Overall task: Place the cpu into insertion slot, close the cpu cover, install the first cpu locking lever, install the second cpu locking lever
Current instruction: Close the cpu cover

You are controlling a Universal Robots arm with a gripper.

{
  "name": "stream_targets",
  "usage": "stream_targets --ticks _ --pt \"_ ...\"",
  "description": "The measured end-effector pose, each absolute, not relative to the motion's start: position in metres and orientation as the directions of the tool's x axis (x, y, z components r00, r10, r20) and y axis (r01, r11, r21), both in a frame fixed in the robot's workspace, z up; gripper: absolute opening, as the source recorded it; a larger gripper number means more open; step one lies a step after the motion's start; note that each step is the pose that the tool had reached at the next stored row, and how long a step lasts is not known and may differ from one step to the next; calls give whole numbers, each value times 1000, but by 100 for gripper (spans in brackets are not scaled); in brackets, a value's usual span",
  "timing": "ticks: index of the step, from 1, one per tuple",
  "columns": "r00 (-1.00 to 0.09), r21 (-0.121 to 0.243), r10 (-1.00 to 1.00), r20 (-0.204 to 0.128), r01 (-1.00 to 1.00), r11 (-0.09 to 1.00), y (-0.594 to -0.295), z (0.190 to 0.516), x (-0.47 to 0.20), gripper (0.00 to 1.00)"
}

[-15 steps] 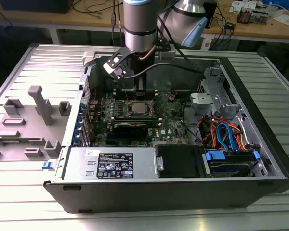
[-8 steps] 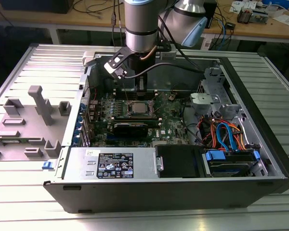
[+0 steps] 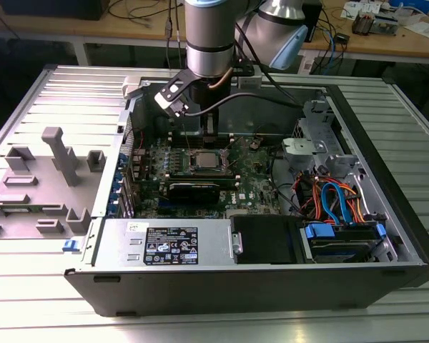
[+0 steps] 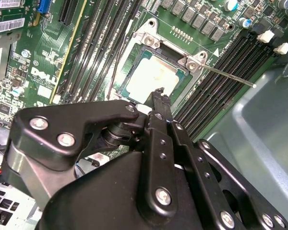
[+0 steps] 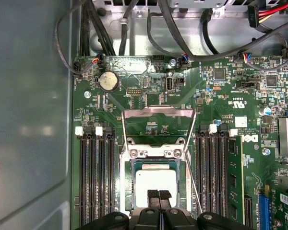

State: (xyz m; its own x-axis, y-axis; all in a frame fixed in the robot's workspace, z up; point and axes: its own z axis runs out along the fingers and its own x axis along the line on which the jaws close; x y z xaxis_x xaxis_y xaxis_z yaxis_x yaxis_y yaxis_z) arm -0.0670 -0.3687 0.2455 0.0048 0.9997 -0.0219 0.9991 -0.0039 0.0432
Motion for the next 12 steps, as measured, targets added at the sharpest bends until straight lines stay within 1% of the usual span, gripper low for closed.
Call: stream_targets --ticks 7,12 --pt "5 43 1000 -22 999 -4 -369 255 -67 11" --pt "5 43 1000 -22 999 -4 -369 255 -67 11"
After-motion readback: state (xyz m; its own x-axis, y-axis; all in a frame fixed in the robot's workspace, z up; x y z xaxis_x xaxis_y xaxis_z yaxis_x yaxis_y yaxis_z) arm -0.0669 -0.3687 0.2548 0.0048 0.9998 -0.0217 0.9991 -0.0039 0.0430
